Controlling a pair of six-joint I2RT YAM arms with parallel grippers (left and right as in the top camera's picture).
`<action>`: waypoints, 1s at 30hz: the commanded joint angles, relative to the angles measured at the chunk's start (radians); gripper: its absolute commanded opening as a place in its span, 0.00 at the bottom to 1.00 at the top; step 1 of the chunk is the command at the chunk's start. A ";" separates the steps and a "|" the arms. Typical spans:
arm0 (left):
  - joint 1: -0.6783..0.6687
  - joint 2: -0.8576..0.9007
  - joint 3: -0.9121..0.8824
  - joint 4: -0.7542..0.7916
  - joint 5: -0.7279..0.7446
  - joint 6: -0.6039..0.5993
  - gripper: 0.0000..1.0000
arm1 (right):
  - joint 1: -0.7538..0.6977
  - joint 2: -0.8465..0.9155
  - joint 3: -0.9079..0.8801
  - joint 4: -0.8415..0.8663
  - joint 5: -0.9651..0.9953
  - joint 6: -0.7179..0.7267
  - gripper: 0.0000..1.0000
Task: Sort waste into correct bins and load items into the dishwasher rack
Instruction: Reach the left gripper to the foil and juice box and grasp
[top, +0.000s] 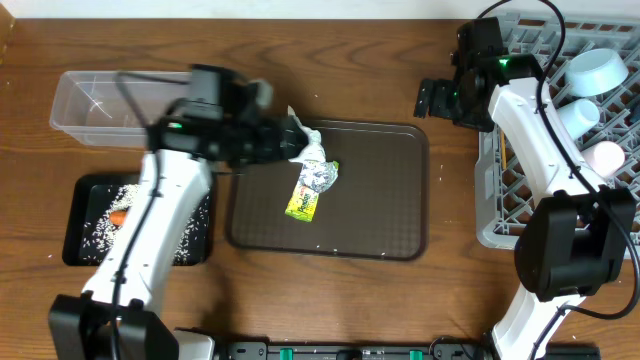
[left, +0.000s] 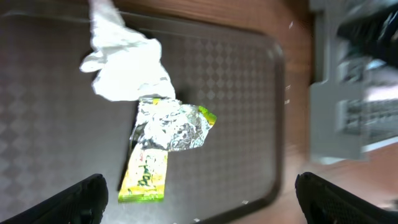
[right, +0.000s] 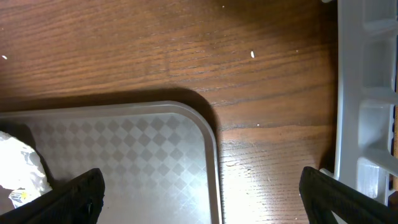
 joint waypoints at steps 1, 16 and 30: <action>-0.126 0.021 -0.004 0.019 -0.254 0.037 0.99 | 0.004 -0.013 0.014 -0.001 0.013 -0.012 0.99; -0.379 0.244 -0.004 0.082 -0.592 0.061 1.00 | 0.004 -0.013 0.014 -0.001 0.013 -0.012 0.99; -0.386 0.364 -0.004 0.193 -0.592 0.061 0.66 | 0.004 -0.013 0.014 -0.001 0.014 -0.012 0.99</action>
